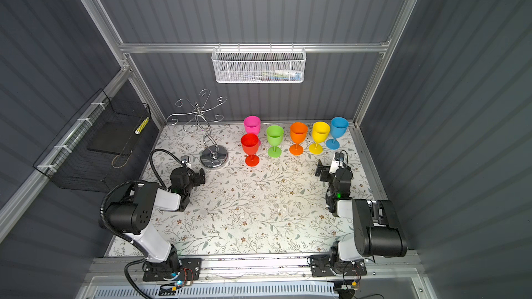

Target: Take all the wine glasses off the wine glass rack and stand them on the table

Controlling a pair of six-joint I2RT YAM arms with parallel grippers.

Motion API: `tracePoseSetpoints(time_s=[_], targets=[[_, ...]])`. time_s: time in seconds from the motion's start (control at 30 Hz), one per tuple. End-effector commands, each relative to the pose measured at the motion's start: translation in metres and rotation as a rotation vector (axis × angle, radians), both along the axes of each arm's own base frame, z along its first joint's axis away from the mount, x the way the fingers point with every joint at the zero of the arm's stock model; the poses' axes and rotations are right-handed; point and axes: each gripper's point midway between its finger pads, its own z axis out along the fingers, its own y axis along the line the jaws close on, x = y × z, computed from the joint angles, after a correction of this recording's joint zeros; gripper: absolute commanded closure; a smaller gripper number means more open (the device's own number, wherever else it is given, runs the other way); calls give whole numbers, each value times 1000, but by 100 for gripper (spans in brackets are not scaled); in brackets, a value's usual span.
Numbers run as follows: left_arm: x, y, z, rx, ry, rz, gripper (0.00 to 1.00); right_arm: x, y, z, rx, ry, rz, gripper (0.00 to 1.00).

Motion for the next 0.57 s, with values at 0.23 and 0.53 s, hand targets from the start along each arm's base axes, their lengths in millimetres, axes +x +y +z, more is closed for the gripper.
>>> tracePoseSetpoints(time_s=[0.23,0.53], targets=[[8,1,14,-10,-49,3,0,2,-1,-3,17,22,13,1],[8,1,13,-9,-47,3,0,0,-3,-3,27,15,13,1]])
